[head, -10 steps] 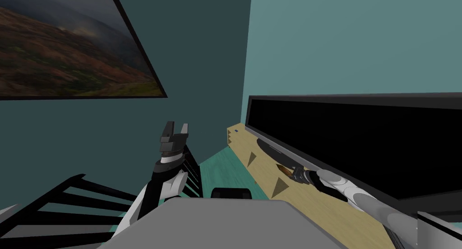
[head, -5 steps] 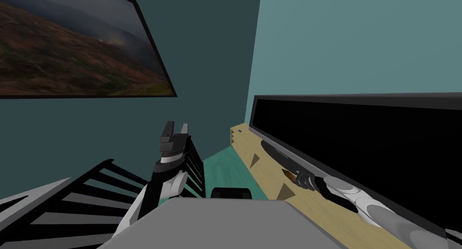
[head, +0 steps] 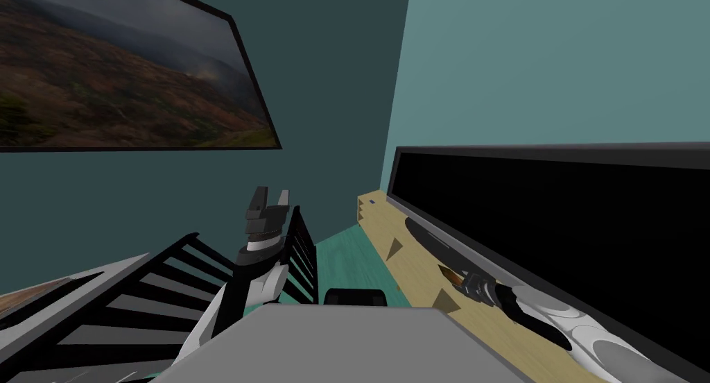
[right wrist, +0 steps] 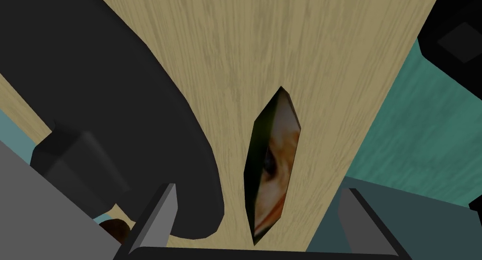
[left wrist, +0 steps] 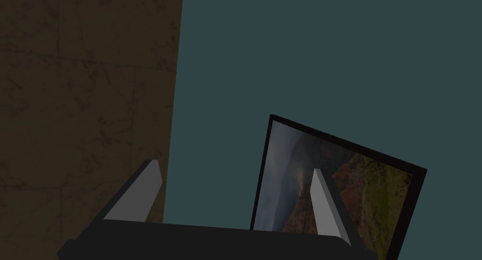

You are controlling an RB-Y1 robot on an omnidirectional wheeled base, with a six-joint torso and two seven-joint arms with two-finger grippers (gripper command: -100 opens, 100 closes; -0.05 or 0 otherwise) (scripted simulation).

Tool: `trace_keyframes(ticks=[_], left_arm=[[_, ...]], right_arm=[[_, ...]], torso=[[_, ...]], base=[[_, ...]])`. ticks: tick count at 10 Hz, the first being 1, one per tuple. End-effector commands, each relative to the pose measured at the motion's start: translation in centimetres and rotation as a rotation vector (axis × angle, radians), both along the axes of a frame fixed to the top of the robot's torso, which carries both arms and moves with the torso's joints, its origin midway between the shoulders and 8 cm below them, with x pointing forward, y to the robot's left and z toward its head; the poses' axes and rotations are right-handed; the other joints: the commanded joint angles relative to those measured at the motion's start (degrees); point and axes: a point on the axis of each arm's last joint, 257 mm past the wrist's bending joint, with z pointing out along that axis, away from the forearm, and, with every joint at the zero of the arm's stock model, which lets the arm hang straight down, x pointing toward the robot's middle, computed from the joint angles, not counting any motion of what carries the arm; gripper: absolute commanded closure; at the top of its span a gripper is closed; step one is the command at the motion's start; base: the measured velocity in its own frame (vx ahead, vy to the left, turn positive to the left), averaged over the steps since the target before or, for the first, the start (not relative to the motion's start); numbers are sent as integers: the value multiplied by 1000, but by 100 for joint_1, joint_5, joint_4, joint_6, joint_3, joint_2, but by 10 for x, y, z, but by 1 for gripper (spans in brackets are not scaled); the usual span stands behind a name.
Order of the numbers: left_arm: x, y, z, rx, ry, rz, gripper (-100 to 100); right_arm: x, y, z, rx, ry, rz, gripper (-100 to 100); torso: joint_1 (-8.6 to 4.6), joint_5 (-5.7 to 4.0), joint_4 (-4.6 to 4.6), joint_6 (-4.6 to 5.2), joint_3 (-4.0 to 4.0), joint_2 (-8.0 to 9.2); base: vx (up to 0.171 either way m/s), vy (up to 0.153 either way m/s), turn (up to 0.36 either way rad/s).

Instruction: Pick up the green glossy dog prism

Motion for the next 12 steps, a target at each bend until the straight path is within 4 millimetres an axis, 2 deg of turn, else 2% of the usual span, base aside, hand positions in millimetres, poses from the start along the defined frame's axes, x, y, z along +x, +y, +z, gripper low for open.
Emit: trace_keyframes(ticks=[1,2,3,5,6,8,9,10,12], left_arm=[[0,0,0,0,0,0,0],[0,0,0,0,0,0,0],[0,0,0,0,0,0,0],[0,0,0,0,0,0,0],[0,0,0,0,0,0,0],[0,0,0,0,0,0,0],[0,0,0,0,0,0,0],[0,0,0,0,0,0,0],[0,0,0,0,0,0,0]], right_arm=[[-15,-5,-2,-12,-2,-18,-100],[-22,-6,-4,4,-2,-45,-100],[-21,-5,-3,10,-7,-54,-100],[-44,-11,-6,5,-3,-90,-100],[-43,-11,-6,11,-9,-100,-100],[-66,-18,-8,4,-1,-138,-100],[-65,-18,-8,10,-7,-148,-100],[-83,-23,-9,-11,3,-160,-100],[-89,-24,-9,7,-1,-197,-100]], torso=[[0,0,0,0,0,0],[1,0,1,-10,1,1],[-2,0,0,-2,1,2],[2,1,1,-12,0,0],[-2,0,0,1,1,1],[0,1,1,-9,1,1],[-2,0,1,-1,1,2],[0,0,0,1,0,0],[-1,1,1,-1,1,2]], base=[[-21,-13,305],[-22,-24,176],[-9,-12,-18],[-20,-16,264],[-9,-11,-59],[-23,-17,242],[-11,-11,-28],[-20,-5,281],[-18,-16,89]])
